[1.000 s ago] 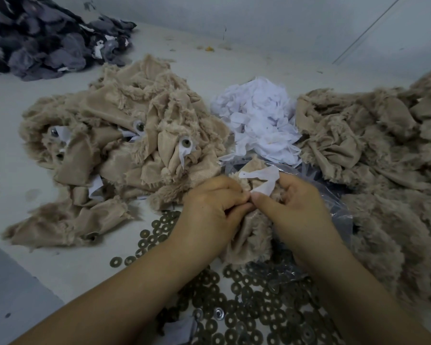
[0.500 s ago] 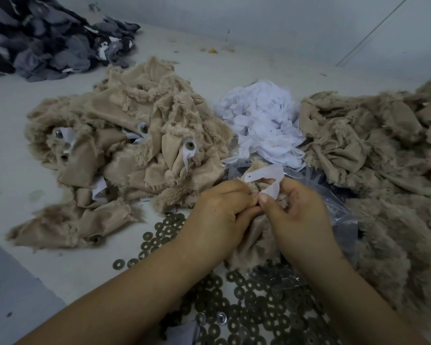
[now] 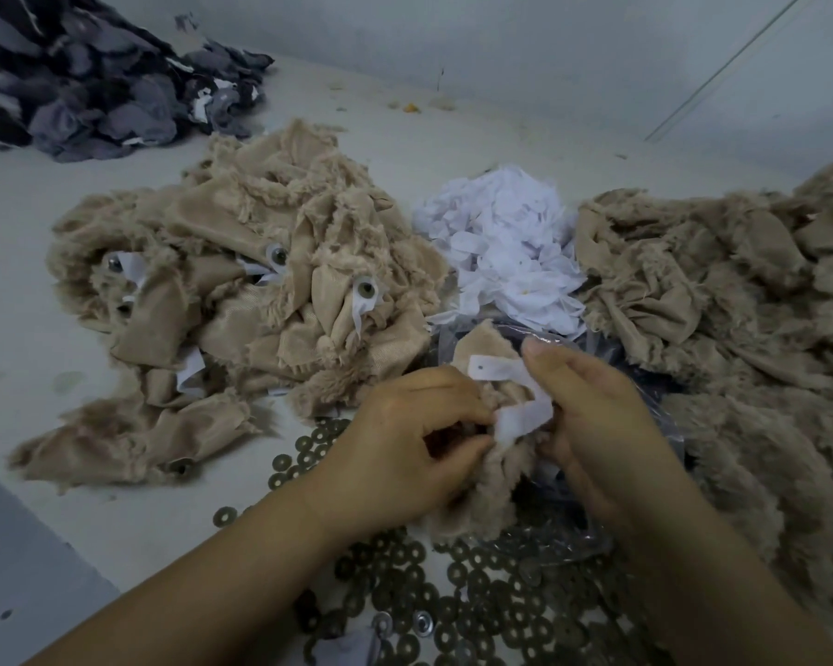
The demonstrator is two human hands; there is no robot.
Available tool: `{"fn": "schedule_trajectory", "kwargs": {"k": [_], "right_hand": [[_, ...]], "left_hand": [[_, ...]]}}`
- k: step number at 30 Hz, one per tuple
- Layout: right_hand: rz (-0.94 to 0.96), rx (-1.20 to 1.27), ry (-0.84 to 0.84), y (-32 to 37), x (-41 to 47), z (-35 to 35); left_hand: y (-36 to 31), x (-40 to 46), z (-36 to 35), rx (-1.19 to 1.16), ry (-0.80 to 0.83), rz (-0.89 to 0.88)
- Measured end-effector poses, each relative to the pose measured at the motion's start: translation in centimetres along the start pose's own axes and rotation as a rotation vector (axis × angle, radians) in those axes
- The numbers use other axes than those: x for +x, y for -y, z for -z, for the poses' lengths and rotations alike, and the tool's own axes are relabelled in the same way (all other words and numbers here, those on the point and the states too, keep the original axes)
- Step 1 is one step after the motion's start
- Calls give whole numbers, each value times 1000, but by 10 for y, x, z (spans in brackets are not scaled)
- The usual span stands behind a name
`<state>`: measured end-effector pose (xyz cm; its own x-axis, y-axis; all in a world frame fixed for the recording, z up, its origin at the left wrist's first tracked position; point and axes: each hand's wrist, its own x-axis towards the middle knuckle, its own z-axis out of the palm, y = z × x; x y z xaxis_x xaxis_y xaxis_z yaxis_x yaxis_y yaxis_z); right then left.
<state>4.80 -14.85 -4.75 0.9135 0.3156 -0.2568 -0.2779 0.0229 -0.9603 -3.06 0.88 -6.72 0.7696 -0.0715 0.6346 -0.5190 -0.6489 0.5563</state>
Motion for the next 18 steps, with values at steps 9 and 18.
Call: {"fn": "schedule_trajectory", "kwargs": {"k": [9, 18], "right_hand": [[-149, 77, 101, -1, 1, 0], [-98, 59, 190, -6, -1, -2]], "left_hand": [[-4, 7, -3, -96, -124, 645], [-17, 14, -12, -459, -185, 742]]}}
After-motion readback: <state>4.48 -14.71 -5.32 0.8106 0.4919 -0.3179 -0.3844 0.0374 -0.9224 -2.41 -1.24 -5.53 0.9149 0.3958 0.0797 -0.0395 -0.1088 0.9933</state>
